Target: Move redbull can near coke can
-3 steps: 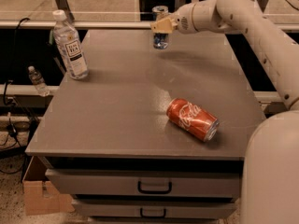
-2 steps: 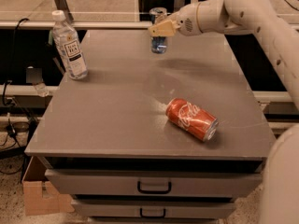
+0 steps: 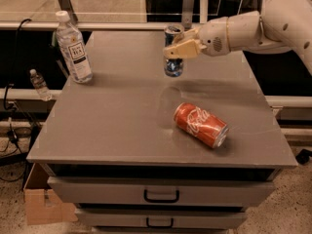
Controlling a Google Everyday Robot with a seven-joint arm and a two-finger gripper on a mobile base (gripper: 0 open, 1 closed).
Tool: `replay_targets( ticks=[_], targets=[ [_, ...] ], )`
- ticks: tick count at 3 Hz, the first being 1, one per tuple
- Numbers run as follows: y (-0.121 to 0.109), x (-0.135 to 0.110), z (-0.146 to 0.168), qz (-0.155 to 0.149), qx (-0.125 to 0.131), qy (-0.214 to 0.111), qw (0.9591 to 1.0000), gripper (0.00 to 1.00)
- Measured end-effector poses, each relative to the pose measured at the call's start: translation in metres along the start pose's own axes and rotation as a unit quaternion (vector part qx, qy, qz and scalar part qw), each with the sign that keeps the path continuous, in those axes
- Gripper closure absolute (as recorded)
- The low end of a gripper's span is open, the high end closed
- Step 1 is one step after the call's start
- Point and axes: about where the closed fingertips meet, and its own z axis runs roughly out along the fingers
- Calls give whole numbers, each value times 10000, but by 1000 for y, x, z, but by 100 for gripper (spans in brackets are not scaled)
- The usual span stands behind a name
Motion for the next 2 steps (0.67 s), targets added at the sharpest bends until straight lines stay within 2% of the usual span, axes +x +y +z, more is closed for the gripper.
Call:
replay_targets(
  ticks=[1, 2],
  targets=[
    [30, 16, -17, -32, -188, -83, 9998, 100],
    [52, 24, -23, -156, -260, -126, 9995, 100]
  ],
)
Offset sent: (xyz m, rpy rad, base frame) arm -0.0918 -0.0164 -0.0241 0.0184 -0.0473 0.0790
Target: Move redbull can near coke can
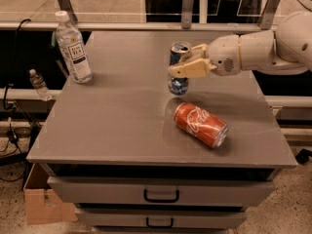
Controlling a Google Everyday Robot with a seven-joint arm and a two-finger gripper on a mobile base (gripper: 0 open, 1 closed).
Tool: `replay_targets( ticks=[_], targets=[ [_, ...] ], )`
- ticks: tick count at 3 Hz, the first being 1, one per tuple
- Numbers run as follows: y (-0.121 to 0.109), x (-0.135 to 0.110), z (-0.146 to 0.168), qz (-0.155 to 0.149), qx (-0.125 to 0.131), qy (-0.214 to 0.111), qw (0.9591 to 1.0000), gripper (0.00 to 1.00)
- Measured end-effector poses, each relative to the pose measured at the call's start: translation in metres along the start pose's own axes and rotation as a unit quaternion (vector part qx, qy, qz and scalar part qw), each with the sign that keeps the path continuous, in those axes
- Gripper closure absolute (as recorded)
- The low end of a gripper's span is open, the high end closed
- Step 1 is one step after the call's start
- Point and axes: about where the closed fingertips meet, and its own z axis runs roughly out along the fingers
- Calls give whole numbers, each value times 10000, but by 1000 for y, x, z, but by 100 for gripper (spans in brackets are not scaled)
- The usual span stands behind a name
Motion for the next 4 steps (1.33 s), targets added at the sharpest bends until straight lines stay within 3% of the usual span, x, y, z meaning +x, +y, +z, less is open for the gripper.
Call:
replay_targets(
  ticks=[2, 4],
  targets=[
    [26, 18, -6, -332, -112, 180, 9992, 60],
    [32, 32, -3, -463, -217, 247, 9984, 13]
  ],
)
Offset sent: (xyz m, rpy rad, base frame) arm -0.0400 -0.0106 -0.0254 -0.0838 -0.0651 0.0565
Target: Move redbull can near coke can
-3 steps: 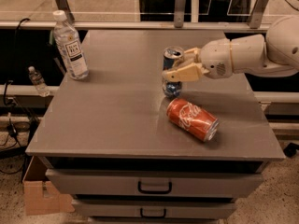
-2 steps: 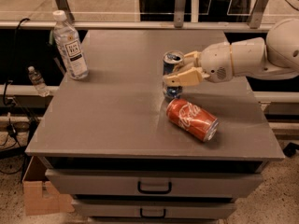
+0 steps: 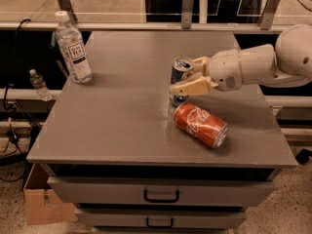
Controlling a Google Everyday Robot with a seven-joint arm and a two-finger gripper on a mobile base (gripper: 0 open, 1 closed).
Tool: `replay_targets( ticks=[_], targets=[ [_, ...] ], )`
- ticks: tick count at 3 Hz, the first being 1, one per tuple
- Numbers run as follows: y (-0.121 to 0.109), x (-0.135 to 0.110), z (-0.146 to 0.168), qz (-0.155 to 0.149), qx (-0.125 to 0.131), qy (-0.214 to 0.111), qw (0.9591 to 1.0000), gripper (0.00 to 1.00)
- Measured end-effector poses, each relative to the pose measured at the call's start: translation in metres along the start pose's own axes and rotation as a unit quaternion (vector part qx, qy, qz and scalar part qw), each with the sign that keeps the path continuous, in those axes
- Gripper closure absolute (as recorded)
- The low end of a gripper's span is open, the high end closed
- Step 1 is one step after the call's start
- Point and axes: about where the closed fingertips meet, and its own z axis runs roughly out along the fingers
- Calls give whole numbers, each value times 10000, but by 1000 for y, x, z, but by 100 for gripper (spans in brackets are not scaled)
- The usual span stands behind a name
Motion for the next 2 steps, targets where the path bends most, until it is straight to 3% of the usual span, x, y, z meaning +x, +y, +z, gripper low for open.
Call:
replay_targets(
  ticks=[1, 2],
  targets=[
    [1, 3, 1, -11, -42, 10, 10000, 0],
    [-9, 11, -8, 64, 65, 78, 9999, 0]
  ],
)
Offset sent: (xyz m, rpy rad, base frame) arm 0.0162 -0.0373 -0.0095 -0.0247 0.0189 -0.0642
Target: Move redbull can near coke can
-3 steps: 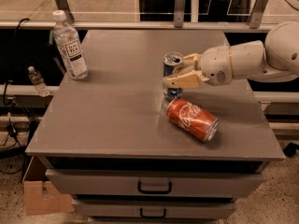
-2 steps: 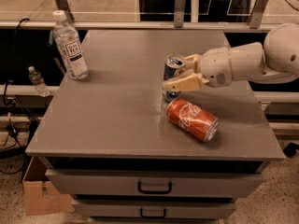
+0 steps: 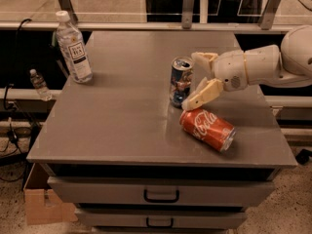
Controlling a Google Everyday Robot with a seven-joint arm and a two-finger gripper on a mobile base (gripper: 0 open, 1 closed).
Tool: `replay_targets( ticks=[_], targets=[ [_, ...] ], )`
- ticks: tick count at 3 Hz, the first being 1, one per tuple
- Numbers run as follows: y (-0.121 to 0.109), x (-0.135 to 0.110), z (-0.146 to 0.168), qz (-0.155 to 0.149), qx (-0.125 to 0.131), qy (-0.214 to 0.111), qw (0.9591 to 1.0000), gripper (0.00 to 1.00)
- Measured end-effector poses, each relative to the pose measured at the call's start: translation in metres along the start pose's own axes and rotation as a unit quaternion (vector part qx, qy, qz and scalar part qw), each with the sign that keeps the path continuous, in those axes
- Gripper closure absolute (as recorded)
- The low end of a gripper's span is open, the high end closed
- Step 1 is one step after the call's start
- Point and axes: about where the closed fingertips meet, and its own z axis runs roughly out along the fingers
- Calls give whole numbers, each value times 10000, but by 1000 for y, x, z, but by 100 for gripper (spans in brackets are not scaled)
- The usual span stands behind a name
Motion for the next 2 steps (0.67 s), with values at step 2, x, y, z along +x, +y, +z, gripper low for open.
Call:
replay_targets(
  ticks=[2],
  targets=[
    [-78, 16, -85, 264, 1069, 58, 9939, 0]
  ],
)
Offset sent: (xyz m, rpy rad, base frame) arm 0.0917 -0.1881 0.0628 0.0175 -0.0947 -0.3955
